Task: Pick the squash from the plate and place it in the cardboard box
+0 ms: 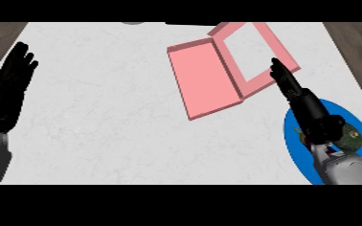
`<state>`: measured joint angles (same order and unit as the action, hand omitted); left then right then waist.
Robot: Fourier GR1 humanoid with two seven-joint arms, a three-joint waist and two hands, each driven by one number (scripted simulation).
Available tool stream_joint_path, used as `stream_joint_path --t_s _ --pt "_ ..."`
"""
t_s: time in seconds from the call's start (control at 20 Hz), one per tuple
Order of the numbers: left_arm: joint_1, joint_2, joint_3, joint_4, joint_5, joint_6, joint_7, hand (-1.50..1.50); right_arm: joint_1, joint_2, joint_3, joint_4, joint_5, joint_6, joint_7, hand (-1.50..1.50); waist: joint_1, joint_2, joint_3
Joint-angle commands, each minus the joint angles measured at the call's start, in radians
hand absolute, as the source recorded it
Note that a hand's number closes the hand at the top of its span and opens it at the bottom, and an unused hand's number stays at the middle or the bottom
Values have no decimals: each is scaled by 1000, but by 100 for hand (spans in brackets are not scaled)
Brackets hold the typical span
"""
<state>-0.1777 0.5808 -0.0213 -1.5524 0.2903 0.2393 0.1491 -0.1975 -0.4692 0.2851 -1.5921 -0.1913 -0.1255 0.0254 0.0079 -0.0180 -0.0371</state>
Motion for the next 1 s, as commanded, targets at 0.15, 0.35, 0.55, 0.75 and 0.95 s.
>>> stream_joint_path --t_s 0.15,0.35,0.55,0.75,0.95 --pt "71 -34 -68 30 -97 18 -56 0 -91 -69 -292 33 -234 144 -185 -150 -10 22 40" --pt "136 -63 -126 30 -120 18 -60 0 2 -314 -351 173 91 1 -189 150 -37 32 36" --pt "145 -122 -184 18 -172 54 -74 0 39 -107 -544 328 -224 54 -372 -150 -17 23 41" --pt "176 -127 -167 25 -204 56 -81 0 119 -183 -572 460 -165 245 -580 -150 -8 19 38" --pt "139 -141 -189 43 -213 55 -66 0 70 -369 -474 509 40 232 -521 -150 5 26 38"
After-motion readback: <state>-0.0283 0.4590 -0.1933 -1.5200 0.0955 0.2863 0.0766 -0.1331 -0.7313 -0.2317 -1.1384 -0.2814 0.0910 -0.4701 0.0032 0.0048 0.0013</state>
